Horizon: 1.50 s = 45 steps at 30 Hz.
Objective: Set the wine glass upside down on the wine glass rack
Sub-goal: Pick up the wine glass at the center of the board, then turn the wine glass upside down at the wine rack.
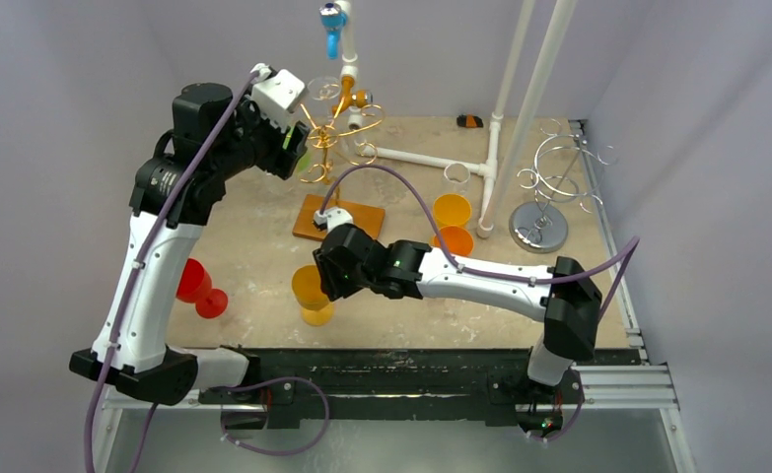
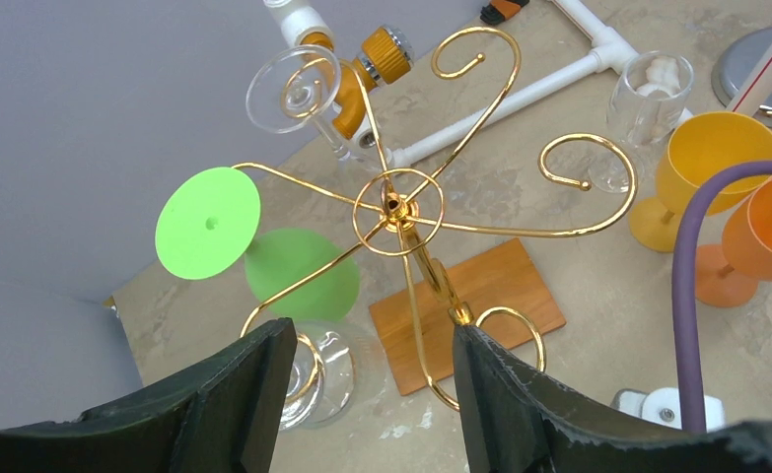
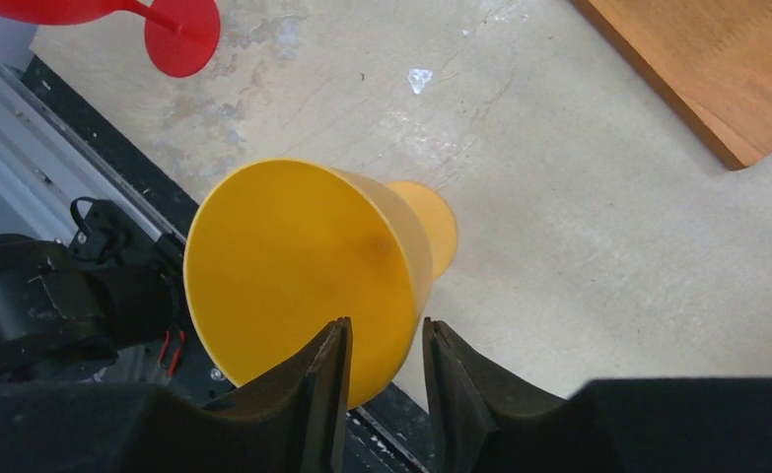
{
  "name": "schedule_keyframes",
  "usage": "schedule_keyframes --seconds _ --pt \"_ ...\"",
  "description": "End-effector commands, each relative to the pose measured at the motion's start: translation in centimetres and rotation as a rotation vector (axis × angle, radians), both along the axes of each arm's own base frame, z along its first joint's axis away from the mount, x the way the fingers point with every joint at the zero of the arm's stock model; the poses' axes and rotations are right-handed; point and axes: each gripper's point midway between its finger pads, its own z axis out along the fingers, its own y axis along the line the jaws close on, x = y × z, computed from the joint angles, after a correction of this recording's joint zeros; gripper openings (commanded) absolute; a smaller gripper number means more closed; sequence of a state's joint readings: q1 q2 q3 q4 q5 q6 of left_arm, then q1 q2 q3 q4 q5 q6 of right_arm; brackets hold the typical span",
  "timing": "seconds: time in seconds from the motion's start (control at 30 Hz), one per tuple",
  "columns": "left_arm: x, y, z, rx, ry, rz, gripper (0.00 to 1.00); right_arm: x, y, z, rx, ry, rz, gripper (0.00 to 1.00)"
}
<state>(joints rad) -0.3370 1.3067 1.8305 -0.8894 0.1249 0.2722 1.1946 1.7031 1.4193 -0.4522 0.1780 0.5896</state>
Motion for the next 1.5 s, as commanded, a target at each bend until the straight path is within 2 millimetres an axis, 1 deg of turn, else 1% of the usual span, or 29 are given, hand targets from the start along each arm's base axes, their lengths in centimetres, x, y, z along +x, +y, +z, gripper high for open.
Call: schedule_keyframes --seconds 0.0,0.03,0.1,0.13,0.2,0.27,0.3,0.4,0.43,0.47,0.5,0.53,0.6,0.67,0.8,0.9,0.97,1.1,1.23,1.33,1.47 --pt "-2.0 1.6 0.4 -0.004 0.028 0.068 0.64 1.4 0.3 2.1 0.018 -0.069 -0.028 0.36" --pt "-2.0 1.7 0.4 -0.003 0.029 0.068 0.64 1.5 0.3 1.8 0.011 -0.069 -0.031 0.33" --pt "-2.2 1.7 0.4 -0.006 0.025 0.068 0.64 1.5 0.2 1.9 0.003 -0.069 -0.033 0.23" --pt "-2.3 1.7 0.5 -0.008 0.021 0.066 0.64 1.6 0.1 2.4 0.005 -0.073 -0.031 0.17" --pt "-2.6 1.7 0.9 -0.016 0.009 0.06 0.64 1.6 -0.1 4.2 0.032 -0.097 -0.025 0.08" --pt "-2.9 1.5 1.4 -0.029 0.002 0.049 0.64 1.8 -0.9 6.8 0.069 -0.143 -0.033 0.02" --pt "-3.0 1.4 1.6 -0.037 0.006 0.047 0.67 1.8 -1.2 8.3 0.095 -0.172 -0.024 0.0" --pt "-3.3 0.9 2.1 -0.056 0.019 0.019 0.69 1.6 -2.8 13.0 0.185 -0.254 -0.014 0.0" --pt "-3.4 0.7 2.2 -0.064 0.02 0.01 0.69 1.6 -3.5 14.4 0.209 -0.284 -0.019 0.0" --pt "-3.6 0.5 2.4 -0.072 0.019 0.0 0.7 1.6 -4.4 16.3 0.24 -0.321 -0.031 0.0" --pt "-3.7 0.3 2.6 -0.081 0.018 -0.011 0.71 1.8 -5.2 17.5 0.254 -0.355 -0.045 0.0" --pt "-3.9 0.1 2.8 -0.089 0.019 -0.021 0.71 1.9 -6.4 19.4 0.283 -0.395 -0.065 0.0" --pt "-4.4 -0.3 3.3 -0.11 0.018 -0.048 0.73 2.4 -8.4 22.2 0.313 -0.471 -0.109 0.0" --pt "-5.0 -1.0 3.6 -0.131 0.028 -0.088 0.74 2.8 -9.9 24.7 0.344 -0.532 -0.146 0.0" --pt "-6.2 -2.4 3.3 -0.154 0.069 -0.182 0.77 3.3 -12.1 28.5 0.389 -0.621 -0.207 0.0" --pt "-6.8 -3.2 2.7 -0.153 0.098 -0.241 0.78 3.3 -13.0 30.7 0.442 -0.664 -0.225 0.0" --pt "-7.1 -3.5 2.1 -0.15 0.118 -0.268 0.78 3.2 -13.4 31.8 0.468 -0.686 -0.229 0.0" --pt "-7.5 -3.9 2.1 -0.156 0.131 -0.295 0.77 3.1 -14.4 33.2 0.489 -0.712 -0.248 0.0" --pt "-7.9 -4.2 2.2 -0.171 0.146 -0.319 0.76 2.9 -15.8 35.0 0.523 -0.759 -0.274 0.0" --pt "-8.1 -4.4 1.7 -0.18 0.17 -0.324 0.75 2.8 -16.8 36.6 0.563 -0.799 -0.291 0.0" --pt "-7.8 -4.6 1.2 -0.202 0.166 -0.32 0.73 2.4 -16.9 38.2 0.624 -0.834 -0.282 0.0"
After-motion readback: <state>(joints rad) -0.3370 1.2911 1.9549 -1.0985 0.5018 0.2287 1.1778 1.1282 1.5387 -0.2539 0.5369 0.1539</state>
